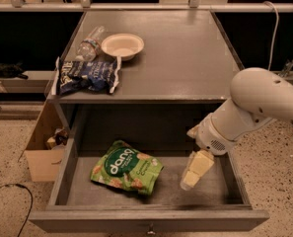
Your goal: Pick green rice chip bag from top drawer and place on counter
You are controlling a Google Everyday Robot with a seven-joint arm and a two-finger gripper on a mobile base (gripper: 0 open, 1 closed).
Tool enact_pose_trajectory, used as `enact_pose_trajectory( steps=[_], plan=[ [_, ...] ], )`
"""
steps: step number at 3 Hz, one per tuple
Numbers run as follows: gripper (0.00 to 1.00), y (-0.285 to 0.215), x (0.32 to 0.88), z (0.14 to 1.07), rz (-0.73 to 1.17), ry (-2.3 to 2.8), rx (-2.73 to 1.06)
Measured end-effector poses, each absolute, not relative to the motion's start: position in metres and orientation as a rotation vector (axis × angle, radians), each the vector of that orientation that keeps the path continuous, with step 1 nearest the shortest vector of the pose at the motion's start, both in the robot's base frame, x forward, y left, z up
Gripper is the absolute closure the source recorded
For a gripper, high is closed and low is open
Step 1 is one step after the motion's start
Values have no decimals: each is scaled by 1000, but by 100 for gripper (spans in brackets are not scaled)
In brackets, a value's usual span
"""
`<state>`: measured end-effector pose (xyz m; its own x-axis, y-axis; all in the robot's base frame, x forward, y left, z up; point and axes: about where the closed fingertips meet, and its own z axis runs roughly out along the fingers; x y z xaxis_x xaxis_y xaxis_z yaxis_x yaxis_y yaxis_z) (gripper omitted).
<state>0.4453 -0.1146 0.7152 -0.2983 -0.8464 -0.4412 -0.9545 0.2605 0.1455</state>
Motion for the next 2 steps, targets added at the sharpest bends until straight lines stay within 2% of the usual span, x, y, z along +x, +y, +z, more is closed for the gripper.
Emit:
enact_pose_trajectory(
  steps=[1, 2],
  plan=[
    [0, -107, 446, 708, 600, 2261, -1646],
    [0, -77, 452, 695, 702, 2225, -1534]
  ],
)
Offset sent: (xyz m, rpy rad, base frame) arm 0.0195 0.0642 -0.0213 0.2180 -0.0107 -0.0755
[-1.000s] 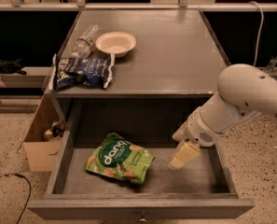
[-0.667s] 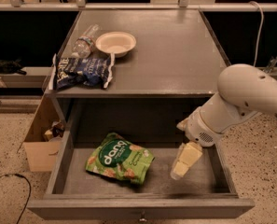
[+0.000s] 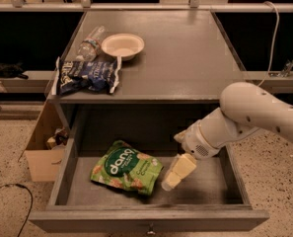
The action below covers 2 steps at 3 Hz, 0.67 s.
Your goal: Pick green rice chip bag from top drawer and place on counter
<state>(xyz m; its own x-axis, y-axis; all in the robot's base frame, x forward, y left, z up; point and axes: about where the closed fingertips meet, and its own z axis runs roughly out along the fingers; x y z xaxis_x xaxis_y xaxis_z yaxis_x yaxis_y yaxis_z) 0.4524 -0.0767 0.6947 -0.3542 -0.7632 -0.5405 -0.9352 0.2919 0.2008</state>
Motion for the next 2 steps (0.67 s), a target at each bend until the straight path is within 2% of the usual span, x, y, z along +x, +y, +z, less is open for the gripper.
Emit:
enact_pose_trajectory(
  steps=[2],
  plan=[
    [0, -27, 465, 689, 843, 2202, -1232]
  ],
)
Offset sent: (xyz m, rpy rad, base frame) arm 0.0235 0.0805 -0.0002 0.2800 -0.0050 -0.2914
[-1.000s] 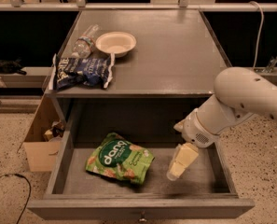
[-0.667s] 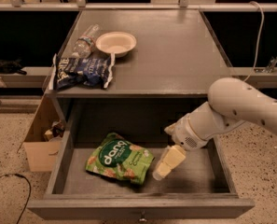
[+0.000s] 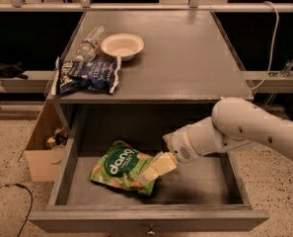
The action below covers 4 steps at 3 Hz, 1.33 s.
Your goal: Pick green rice chip bag from top drawer and place on counter
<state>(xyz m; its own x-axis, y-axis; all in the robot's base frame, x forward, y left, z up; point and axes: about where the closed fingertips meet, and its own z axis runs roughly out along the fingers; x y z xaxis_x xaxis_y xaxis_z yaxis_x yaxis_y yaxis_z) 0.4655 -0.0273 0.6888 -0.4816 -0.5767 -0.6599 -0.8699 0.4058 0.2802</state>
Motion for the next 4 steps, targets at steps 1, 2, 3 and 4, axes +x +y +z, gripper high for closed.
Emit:
enact_pose_trajectory(
  steps=[1, 2, 3, 4],
  plan=[
    [0, -8, 474, 687, 790, 2205, -1172],
    [0, -3, 482, 669, 684, 2244, -1164],
    [0, -18, 488, 641, 602, 2305, -1141],
    [0, -31, 483, 616, 555, 2360, -1101]
  ],
)
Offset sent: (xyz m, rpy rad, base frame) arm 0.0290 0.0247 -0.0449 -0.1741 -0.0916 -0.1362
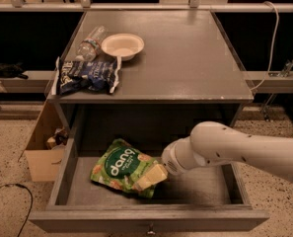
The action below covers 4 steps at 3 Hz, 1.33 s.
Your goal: Pick green rice chip bag from top drawer and place on counter
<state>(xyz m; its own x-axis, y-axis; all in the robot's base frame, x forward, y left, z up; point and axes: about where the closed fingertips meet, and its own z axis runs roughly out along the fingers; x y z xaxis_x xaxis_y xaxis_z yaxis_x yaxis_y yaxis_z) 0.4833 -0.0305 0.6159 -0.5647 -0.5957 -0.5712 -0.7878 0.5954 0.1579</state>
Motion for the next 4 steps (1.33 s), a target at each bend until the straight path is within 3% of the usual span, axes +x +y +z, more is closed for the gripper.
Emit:
enact_pose_trajectory(
  steps=[1, 2, 4],
  plan=[
    [0, -32, 482, 613, 548, 2367, -1093],
    [19, -32, 482, 613, 548, 2367, -1093],
    [66, -32, 482, 613, 548, 2367, -1093]
  ],
)
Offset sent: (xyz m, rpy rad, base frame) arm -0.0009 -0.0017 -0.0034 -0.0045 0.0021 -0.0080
